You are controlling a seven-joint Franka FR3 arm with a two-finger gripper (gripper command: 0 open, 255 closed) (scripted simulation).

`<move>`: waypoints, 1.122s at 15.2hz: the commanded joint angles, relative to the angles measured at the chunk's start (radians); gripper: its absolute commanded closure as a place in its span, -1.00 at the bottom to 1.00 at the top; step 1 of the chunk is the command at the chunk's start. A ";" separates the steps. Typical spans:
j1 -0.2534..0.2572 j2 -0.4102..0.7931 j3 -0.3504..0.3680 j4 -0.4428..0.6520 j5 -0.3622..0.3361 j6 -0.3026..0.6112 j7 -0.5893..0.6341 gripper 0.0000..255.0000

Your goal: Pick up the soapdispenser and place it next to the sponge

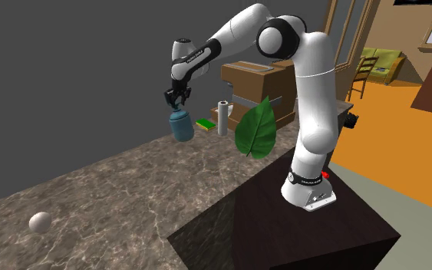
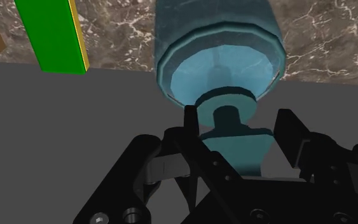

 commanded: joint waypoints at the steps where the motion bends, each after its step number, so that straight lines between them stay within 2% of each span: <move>1: 0.000 0.000 0.000 0.001 0.000 0.000 0.000 -1.00; 6: 0.000 -0.001 0.000 0.001 0.000 0.000 0.000 -1.00; 10: 0.015 -0.089 -0.006 0.005 -0.026 -0.091 0.017 -1.00; 17: 0.015 -0.089 -0.006 0.005 -0.027 -0.091 0.017 -1.00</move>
